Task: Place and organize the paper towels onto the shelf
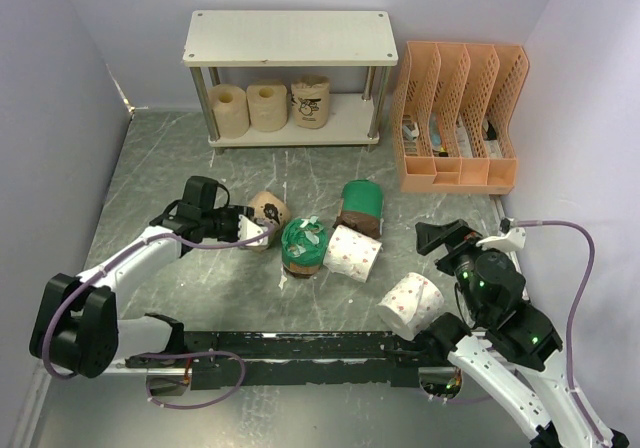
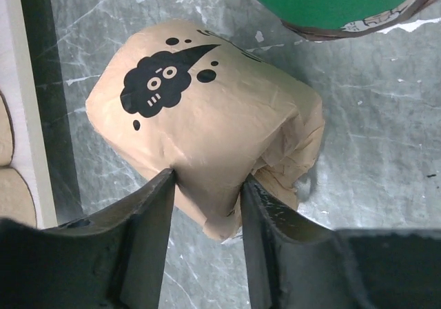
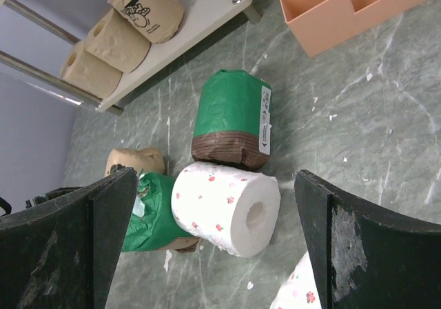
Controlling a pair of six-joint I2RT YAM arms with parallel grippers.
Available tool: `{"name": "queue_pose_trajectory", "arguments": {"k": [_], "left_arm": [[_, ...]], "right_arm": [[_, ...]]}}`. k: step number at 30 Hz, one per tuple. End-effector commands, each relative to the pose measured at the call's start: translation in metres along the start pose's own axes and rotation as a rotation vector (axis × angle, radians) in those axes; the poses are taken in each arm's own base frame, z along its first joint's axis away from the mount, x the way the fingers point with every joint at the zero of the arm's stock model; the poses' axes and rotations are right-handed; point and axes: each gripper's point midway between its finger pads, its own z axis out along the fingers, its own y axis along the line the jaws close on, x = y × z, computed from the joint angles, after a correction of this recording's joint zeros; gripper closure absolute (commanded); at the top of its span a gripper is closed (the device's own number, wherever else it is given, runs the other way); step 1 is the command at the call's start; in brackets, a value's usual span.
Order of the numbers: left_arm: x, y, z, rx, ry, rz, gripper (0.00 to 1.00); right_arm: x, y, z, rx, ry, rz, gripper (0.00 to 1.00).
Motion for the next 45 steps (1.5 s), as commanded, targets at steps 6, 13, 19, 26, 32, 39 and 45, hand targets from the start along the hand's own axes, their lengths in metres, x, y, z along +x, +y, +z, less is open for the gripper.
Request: {"name": "queue_pose_trajectory", "arguments": {"k": [6, 13, 19, 26, 32, 39, 45], "left_arm": [[0.000, -0.018, 0.008, 0.054, -0.009, -0.059, 0.93], [-0.030, -0.021, -0.013, 0.155, 0.010, -0.321, 0.93], [-0.062, 0.007, -0.043, 0.144, 0.080, -0.740, 0.93], [-0.110, 0.049, -0.074, 0.007, -0.050, -0.996, 0.93], [-0.142, 0.078, -0.080, 0.012, -0.110, -1.311, 0.93], [-0.165, 0.128, -0.062, -0.102, -0.369, -1.714, 0.93], [-0.190, 0.162, -0.014, -0.146, -0.433, -2.034, 0.93]], "right_arm": [[0.000, -0.001, 0.001, 0.003, -0.004, -0.012, 0.03], [0.001, 0.000, 0.002, 0.006, 0.002, -0.021, 0.03], [0.000, 0.000, 0.003, 0.011, 0.000, -0.024, 0.03], [0.000, -0.001, 0.004, 0.025, 0.004, -0.028, 0.03], [0.001, -0.004, 0.004, 0.041, 0.003, -0.018, 0.03], [0.000, -0.010, 0.003, 0.076, -0.002, 0.001, 0.04], [-0.001, -0.014, 0.000, 0.092, -0.006, 0.029, 0.05]]}}
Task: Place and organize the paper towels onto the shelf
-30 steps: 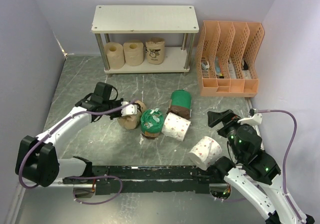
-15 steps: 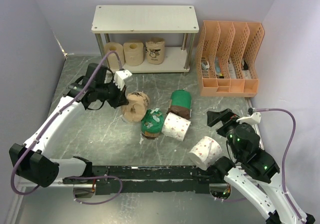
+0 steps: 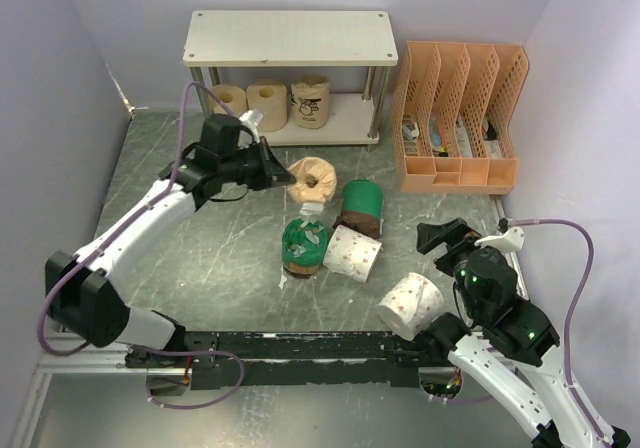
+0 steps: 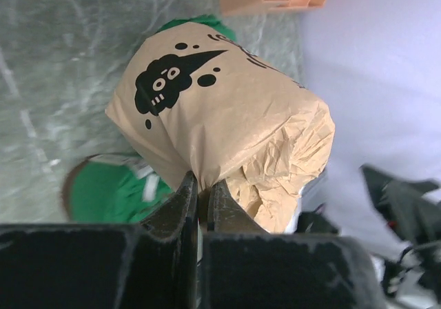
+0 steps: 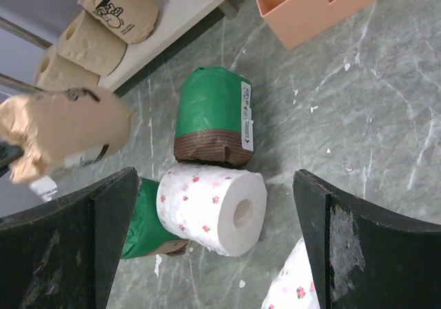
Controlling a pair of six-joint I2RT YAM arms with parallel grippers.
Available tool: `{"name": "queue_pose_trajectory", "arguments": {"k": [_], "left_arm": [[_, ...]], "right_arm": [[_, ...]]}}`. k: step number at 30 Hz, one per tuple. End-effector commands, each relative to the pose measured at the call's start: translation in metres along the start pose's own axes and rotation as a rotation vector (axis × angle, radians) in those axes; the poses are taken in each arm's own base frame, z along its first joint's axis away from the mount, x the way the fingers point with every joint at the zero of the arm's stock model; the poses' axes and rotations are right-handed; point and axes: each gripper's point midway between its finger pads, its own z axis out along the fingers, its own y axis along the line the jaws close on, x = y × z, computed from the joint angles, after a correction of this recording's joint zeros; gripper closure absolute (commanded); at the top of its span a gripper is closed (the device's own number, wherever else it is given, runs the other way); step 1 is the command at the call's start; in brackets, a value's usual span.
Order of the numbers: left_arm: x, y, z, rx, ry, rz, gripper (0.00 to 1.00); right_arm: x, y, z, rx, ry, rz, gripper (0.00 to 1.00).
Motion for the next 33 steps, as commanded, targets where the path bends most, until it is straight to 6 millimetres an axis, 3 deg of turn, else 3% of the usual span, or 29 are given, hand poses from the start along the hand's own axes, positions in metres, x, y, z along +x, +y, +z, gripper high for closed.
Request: {"name": "queue_pose_trajectory", "arguments": {"k": [1, 7, 13, 16, 20, 25, 33], "left_arm": [[-0.051, -0.044, 0.041, 0.071, -0.171, -0.328, 0.93], [-0.089, -0.057, 0.101, 0.070, -0.311, -0.454, 0.93], [-0.137, -0.054, 0.148, 0.077, -0.463, -0.512, 0.93], [-0.149, -0.055, 0.173, 0.095, -0.459, -0.531, 0.93], [-0.175, -0.061, 0.191, 0.116, -0.510, -0.525, 0.93], [-0.197, -0.037, 0.207, 0.099, -0.566, -0.533, 0.93], [-0.196, -0.007, 0.217, 0.055, -0.589, -0.527, 0.93]], "right_arm": [[-0.007, -0.004, -0.005, 0.020, -0.021, 0.036, 0.05], [-0.009, -0.009, -0.006, 0.046, -0.032, 0.054, 0.05], [-0.010, -0.012, -0.004, 0.076, -0.039, 0.051, 0.05], [-0.011, -0.014, -0.004, 0.092, -0.038, 0.053, 0.05], [-0.010, -0.015, -0.005, 0.098, -0.037, 0.059, 0.05], [-0.012, -0.015, -0.006, 0.095, -0.043, 0.058, 0.05], [-0.008, -0.014, 0.001, 0.114, -0.035, 0.019, 0.04]]}}
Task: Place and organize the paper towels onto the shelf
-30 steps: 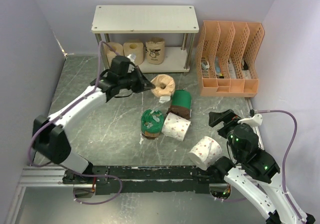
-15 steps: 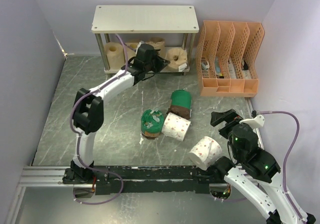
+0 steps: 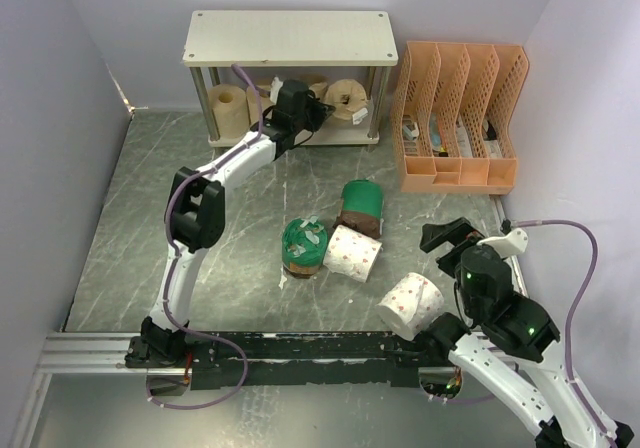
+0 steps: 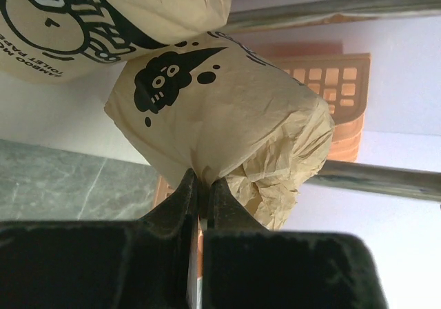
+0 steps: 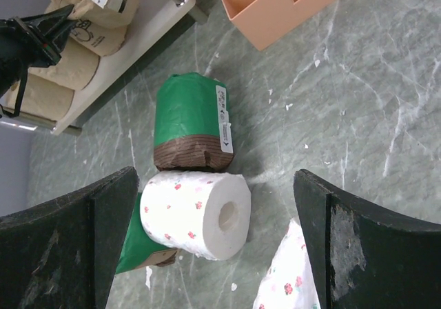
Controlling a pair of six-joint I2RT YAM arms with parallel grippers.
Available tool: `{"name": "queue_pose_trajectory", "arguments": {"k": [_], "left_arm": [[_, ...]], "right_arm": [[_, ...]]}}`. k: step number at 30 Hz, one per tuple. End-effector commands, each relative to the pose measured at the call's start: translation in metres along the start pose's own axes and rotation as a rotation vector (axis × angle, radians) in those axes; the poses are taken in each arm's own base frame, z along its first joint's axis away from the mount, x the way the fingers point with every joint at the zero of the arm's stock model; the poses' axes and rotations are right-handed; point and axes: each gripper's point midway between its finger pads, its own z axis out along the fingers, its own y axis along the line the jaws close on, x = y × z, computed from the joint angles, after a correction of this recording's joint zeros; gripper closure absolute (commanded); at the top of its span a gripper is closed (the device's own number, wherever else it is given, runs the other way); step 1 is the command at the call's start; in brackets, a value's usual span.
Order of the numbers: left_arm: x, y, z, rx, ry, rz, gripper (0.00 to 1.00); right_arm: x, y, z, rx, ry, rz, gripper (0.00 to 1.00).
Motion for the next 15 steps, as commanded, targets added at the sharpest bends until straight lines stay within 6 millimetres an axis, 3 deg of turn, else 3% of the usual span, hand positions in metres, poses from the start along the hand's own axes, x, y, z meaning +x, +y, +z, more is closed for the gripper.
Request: {"name": "queue_pose_trajectory", "arguments": {"k": [1, 10, 12, 15], "left_arm": [[-0.021, -0.028, -0.001, 0.110, -0.078, 0.002, 0.93], [-0.003, -0.033, 0.003, 0.136, -0.018, 0.027, 0.91], [0.000, -0.036, 0.002, 0.142, -0.014, 0.036, 0.78], [0.003, -0.040, -0.003, 0.145, 0.000, 0.037, 0.39]], "right_arm": [[-0.005, 0.003, 0.002, 0.016, -0.013, -0.016, 0.04], [-0.002, 0.005, 0.000, -0.010, -0.001, -0.006, 0.03], [-0.003, 0.005, -0.001, -0.018, -0.005, 0.000, 0.03], [-0.003, 0.006, -0.001, -0.025, -0.007, 0.000, 0.03]]}}
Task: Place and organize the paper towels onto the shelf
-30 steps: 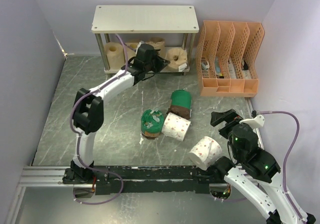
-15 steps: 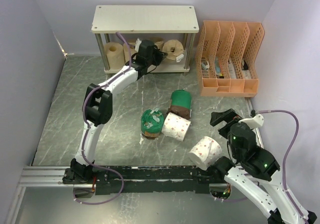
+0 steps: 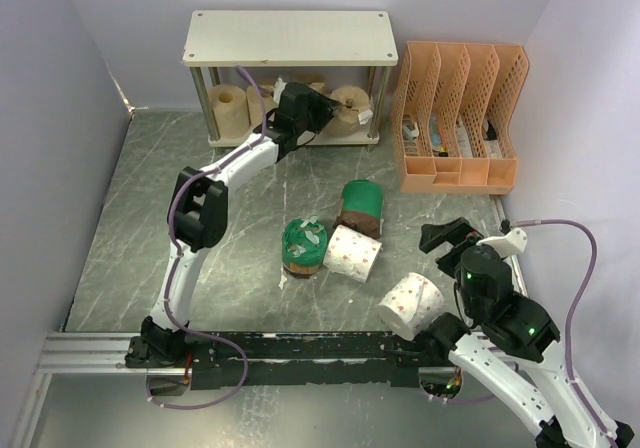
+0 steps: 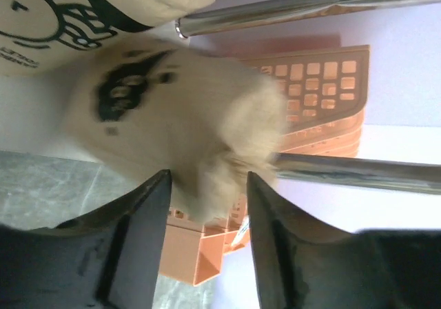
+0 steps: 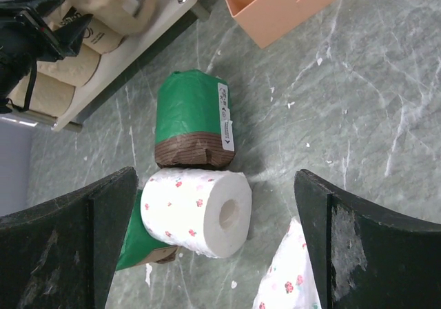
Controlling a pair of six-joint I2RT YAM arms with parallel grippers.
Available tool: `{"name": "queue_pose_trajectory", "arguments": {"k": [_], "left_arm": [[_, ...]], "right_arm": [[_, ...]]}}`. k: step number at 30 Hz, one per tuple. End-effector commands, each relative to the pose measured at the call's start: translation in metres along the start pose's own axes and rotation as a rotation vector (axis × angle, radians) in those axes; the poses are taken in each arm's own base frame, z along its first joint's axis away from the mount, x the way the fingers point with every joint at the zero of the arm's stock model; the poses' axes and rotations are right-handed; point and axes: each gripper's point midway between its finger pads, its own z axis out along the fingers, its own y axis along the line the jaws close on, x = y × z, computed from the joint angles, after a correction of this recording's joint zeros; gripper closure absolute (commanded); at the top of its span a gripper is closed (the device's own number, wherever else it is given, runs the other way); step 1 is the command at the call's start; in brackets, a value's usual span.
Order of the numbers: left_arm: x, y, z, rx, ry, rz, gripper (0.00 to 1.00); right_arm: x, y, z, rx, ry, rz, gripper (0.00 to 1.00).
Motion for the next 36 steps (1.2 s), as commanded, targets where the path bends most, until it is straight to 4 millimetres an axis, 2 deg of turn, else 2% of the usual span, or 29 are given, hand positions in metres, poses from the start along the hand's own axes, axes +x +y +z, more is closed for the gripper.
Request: {"name": "queue_pose_trajectory", "arguments": {"k": [1, 2, 5, 6, 8, 11, 14, 17, 21, 23, 25, 27, 29, 31, 33, 36], "left_arm": [[-0.001, -0.051, -0.014, 0.130, 0.009, 0.007, 0.12], [0.000, -0.053, -0.018, 0.129, 0.019, 0.016, 0.00], [0.003, -0.053, -0.039, 0.118, 0.054, 0.050, 0.02], [0.001, -0.062, -0.053, 0.128, 0.057, 0.065, 0.02], [0.002, -0.062, -0.074, 0.116, 0.082, 0.117, 0.02], [0.010, -0.048, -0.118, 0.074, 0.163, 0.251, 0.02], [0.009, -0.024, -0.178, 0.050, 0.214, 0.483, 0.02], [-0.010, -0.008, -0.246, 0.069, 0.194, 0.760, 0.02], [-0.060, 0.011, -0.325, -0.040, 0.101, 1.183, 0.02], [-0.081, 0.032, -0.359, -0.155, 0.109, 1.351, 0.02], [-0.094, 0.063, -0.390, -0.281, 0.160, 1.439, 0.00], [-0.096, 0.090, -0.416, -0.317, 0.229, 1.442, 0.07], [-0.098, 0.103, -0.436, -0.303, 0.241, 1.404, 0.12], [-0.104, 0.108, -0.450, -0.311, 0.219, 1.335, 0.15], [-0.107, 0.108, -0.457, -0.299, 0.200, 1.267, 0.19], [-0.103, 0.104, -0.460, -0.224, 0.199, 1.181, 0.22]], "right_arm": [[-0.006, 0.005, -0.002, -0.029, -0.018, 0.009, 0.03], [-0.005, 0.006, -0.002, -0.031, -0.016, 0.002, 0.02], [-0.003, 0.010, 0.001, -0.034, -0.003, -0.023, 0.02], [-0.002, 0.012, 0.002, -0.038, 0.002, -0.032, 0.02], [0.001, 0.016, 0.003, -0.055, 0.016, -0.055, 0.02], [0.007, 0.033, 0.004, -0.128, 0.056, -0.126, 0.02], [0.022, 0.067, 0.000, -0.289, 0.156, -0.252, 0.02], [0.055, 0.093, 0.003, -0.398, 0.321, -0.394, 0.03], [0.096, 0.114, 0.018, -0.484, 0.487, -0.590, 0.07], [0.107, 0.124, 0.026, -0.522, 0.495, -0.681, 0.07], [0.115, 0.143, 0.023, -0.591, 0.488, -0.765, 0.06], [0.138, 0.160, 0.017, -0.629, 0.493, -0.893, 0.06], [0.161, 0.178, 0.009, -0.634, 0.473, -1.049, 0.06], [0.186, 0.186, 0.007, -0.600, 0.476, -1.192, 0.06], [0.202, 0.192, 0.008, -0.561, 0.462, -1.291, 0.06], [0.212, 0.194, 0.010, -0.520, 0.432, -1.363, 0.07]]}}
